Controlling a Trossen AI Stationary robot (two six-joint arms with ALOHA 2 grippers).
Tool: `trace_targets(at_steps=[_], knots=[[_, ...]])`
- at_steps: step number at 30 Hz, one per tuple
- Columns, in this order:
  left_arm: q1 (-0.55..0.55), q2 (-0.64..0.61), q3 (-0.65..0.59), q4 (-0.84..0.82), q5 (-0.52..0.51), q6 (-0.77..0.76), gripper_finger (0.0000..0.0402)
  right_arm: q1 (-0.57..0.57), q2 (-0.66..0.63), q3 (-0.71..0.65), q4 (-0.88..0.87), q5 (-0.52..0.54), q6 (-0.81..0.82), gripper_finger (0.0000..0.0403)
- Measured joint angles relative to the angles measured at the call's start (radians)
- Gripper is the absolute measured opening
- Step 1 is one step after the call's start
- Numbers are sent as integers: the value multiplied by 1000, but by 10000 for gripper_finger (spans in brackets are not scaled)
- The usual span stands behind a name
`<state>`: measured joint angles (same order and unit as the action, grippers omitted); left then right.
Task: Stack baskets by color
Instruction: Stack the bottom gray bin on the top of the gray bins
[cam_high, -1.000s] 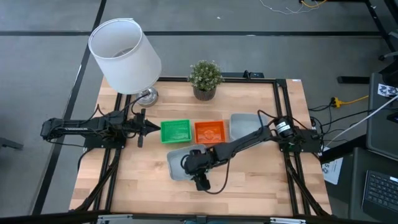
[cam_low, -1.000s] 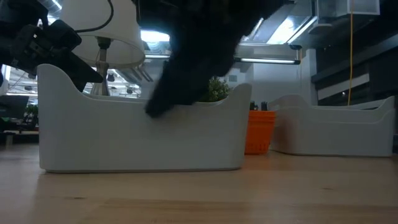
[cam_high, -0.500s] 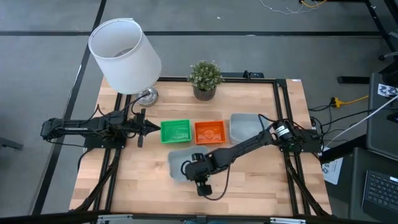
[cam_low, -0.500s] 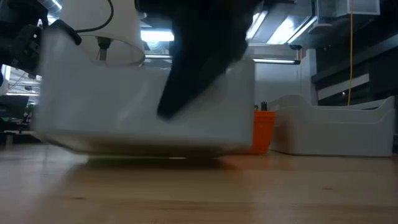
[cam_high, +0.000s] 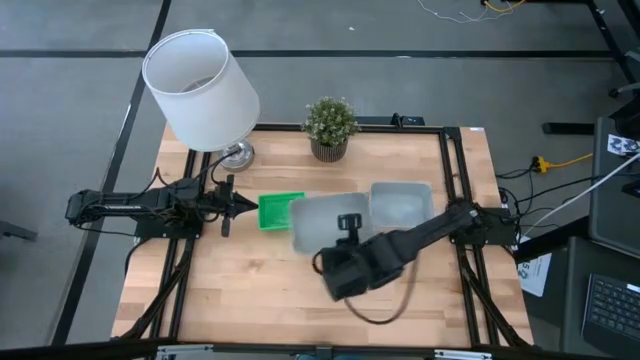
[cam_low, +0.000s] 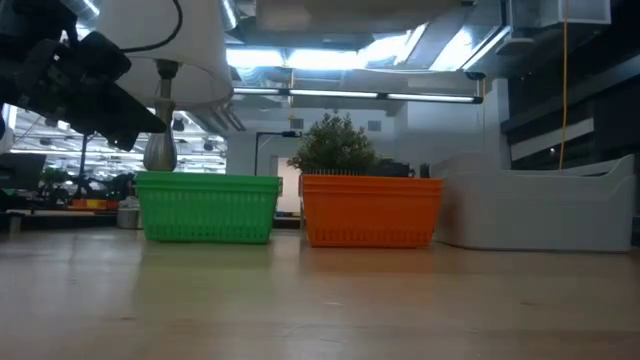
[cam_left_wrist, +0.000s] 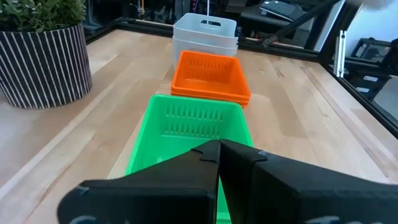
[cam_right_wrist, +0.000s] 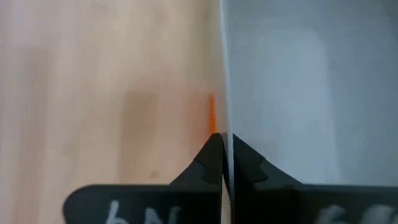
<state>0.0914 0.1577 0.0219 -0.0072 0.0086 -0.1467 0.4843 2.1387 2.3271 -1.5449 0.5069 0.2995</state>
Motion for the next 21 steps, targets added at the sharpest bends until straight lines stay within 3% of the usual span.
trace_targets(at_steps=[2,4,8,15,21], knots=[[0,0,0,3,0,0,0,7,-59,-7,-6,-48,-26,1],[0,-3,0,0,-2,0,0,26,-124,-42,-27,26,44,1],[0,-1,0,-3,-2,0,0,38,-335,-249,-23,98,142,1],[0,-1,0,-1,-4,0,0,40,-797,-832,0,116,412,0],[0,-1,0,-1,-3,0,0,51,-1081,-1272,297,81,371,0]])
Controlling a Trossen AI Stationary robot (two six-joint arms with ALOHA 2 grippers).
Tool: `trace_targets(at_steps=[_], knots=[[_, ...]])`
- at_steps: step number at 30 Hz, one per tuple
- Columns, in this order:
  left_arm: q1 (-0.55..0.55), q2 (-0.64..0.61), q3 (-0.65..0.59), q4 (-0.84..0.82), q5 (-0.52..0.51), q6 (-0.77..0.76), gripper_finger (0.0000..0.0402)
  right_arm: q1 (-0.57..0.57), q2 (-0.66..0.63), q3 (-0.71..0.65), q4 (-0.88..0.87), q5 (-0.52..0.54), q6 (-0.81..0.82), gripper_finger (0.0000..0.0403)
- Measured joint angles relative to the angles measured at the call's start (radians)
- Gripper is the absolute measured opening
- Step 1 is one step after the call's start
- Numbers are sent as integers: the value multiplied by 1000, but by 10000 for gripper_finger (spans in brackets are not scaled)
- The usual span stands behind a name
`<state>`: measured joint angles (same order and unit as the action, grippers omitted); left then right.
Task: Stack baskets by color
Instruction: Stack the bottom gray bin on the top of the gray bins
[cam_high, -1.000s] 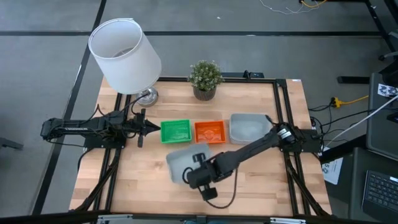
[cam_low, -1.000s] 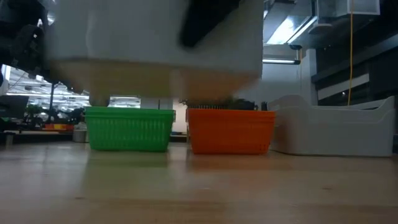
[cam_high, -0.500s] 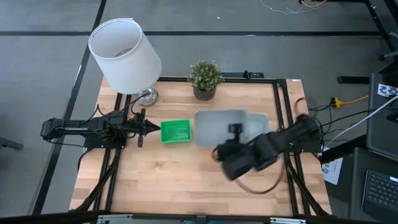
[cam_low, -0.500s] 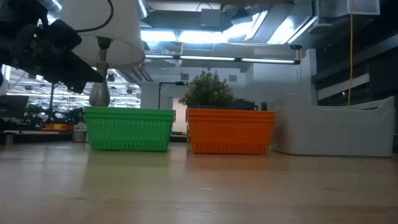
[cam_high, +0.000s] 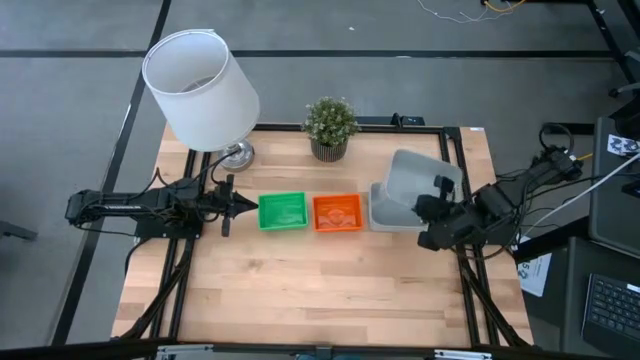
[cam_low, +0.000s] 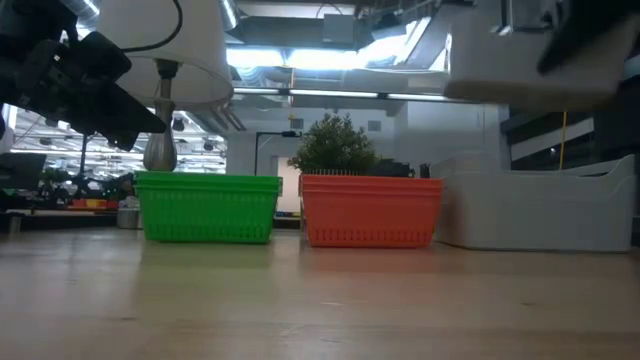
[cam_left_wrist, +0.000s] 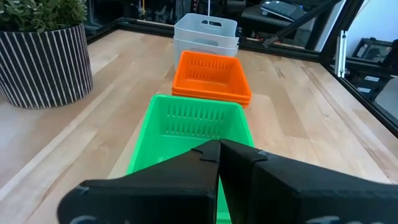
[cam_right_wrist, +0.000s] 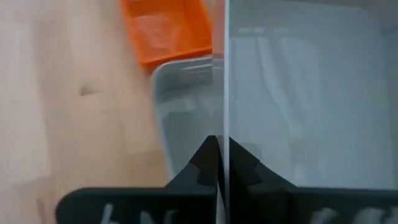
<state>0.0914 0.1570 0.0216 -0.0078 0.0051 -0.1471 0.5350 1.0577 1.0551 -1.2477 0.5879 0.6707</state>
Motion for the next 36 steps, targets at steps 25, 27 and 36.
trace_targets(at_steps=[25,27,36], knots=[[0,0,0,0,0,0,0,-165,-136,-330,340,-298,-285,10],[0,0,0,0,0,0,0,-165,-136,-330,340,-314,-306,17],[0,0,0,0,0,0,0,-165,-136,-330,362,-321,-310,22]])
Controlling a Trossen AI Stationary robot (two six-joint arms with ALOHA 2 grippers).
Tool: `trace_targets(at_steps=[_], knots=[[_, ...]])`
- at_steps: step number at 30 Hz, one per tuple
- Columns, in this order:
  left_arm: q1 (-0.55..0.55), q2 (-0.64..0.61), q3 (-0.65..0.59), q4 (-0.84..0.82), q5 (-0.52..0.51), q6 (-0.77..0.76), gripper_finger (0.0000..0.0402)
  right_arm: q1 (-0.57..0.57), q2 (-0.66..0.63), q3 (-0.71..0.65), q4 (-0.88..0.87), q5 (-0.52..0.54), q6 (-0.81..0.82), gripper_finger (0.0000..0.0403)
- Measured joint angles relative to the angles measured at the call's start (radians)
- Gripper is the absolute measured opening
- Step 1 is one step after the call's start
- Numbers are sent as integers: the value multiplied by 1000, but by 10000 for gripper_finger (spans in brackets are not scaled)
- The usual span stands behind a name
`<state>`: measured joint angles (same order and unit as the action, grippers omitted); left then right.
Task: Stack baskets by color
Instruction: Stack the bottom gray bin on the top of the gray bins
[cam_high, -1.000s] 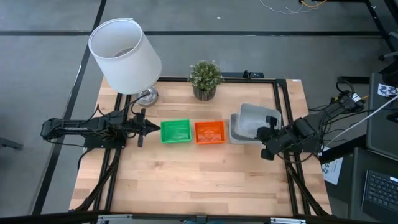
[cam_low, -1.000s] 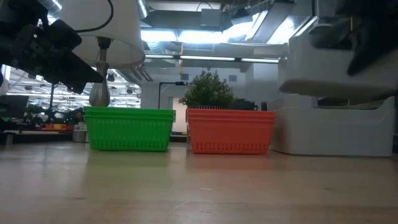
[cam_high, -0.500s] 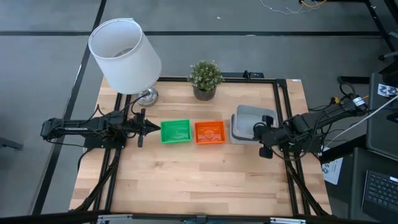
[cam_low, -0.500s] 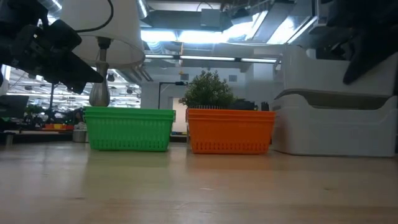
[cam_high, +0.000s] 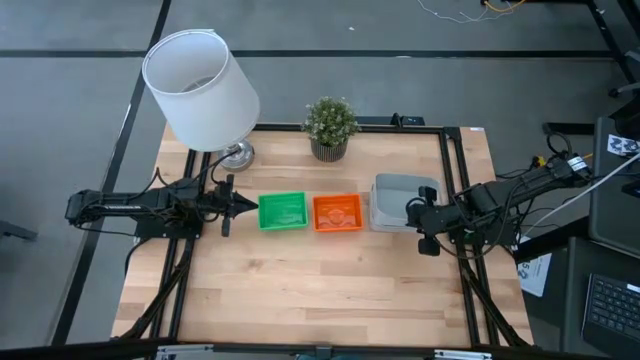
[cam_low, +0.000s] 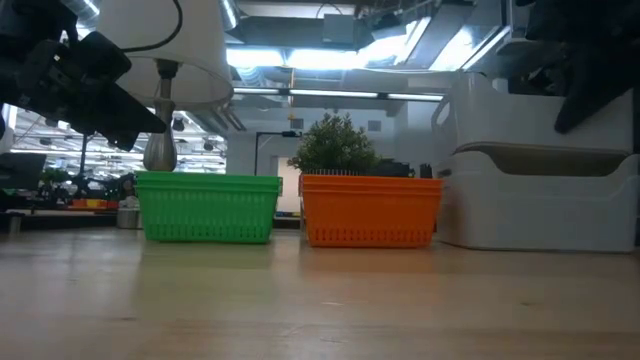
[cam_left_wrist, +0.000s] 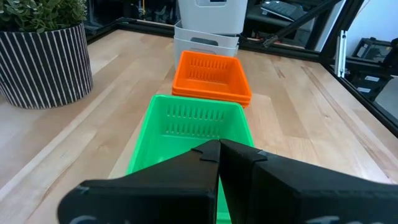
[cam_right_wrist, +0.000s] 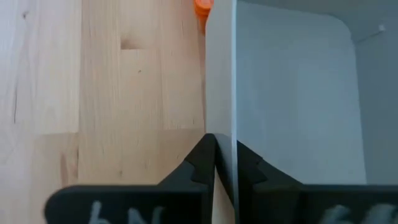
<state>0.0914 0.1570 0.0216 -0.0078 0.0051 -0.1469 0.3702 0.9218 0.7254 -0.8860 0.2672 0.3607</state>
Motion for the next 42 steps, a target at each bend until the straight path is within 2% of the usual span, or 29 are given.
trace_targets(at_steps=[5,13,17,22,29,38,42], knots=[[0,0,0,0,0,0,0,0,0,0,-19,0,0,38],[0,0,0,0,0,0,0,0,1,0,-25,11,1,107],[0,0,0,0,0,0,0,0,1,0,-24,26,0,116],[0,0,0,0,0,0,0,1,1,0,-23,67,-5,113],[0,0,0,0,0,0,0,1,30,0,-22,70,-5,108],[0,0,0,0,0,0,0,1,92,0,-21,36,1,33],[0,0,0,0,0,0,0,1,114,0,1,-9,32,18]])
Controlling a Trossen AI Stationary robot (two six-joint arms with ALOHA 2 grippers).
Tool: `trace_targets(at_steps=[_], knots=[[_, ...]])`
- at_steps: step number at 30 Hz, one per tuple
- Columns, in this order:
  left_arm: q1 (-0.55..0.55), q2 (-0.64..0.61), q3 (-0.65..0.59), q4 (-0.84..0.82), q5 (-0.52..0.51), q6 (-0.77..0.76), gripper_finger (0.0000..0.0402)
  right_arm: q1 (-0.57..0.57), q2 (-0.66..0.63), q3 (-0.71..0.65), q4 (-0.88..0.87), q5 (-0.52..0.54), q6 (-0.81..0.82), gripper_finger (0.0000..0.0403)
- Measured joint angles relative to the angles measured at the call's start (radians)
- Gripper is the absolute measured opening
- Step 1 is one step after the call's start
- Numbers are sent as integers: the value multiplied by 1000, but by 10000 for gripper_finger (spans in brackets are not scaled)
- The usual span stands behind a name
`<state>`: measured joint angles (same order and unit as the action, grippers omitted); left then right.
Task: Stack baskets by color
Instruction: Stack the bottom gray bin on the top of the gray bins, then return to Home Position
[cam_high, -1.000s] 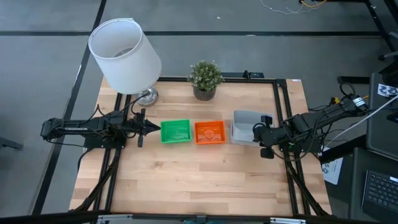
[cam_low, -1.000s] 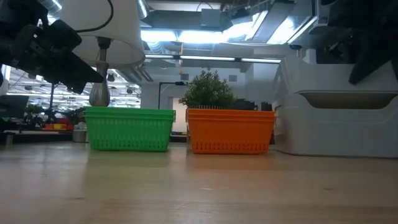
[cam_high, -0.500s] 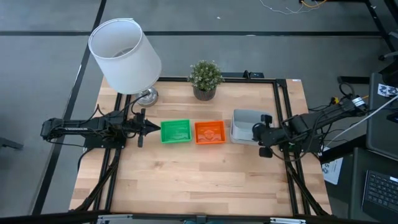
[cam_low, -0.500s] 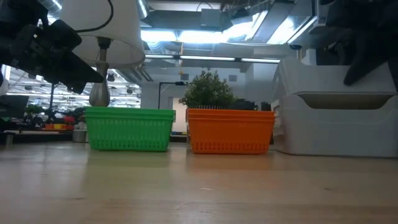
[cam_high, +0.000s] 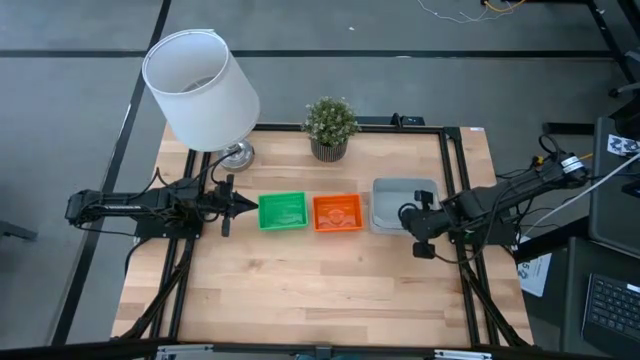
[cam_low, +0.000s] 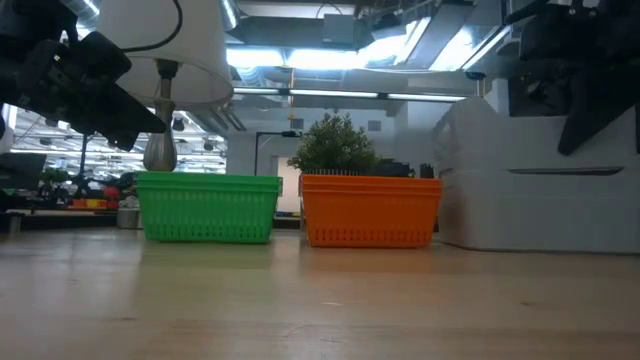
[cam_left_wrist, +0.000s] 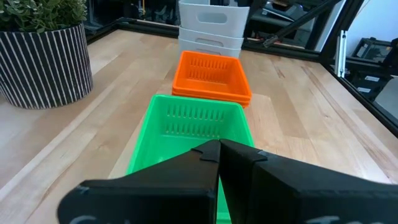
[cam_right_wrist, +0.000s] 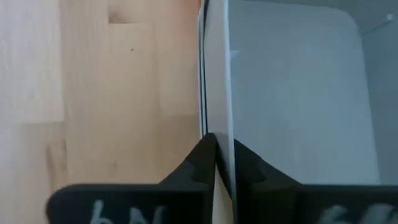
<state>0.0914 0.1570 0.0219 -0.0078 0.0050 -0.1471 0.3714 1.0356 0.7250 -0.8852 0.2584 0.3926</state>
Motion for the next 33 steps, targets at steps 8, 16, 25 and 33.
trace_targets(at_steps=[8,16,25,33], knots=[[0,0,0,0,0,0,0,0,10,0,4,-13,23,83],[0,0,0,0,0,0,0,0,10,59,13,-8,13,130],[0,0,0,0,0,0,0,0,9,251,-8,-10,82,132],[0,0,0,0,0,0,0,1,9,226,124,-28,67,132]])
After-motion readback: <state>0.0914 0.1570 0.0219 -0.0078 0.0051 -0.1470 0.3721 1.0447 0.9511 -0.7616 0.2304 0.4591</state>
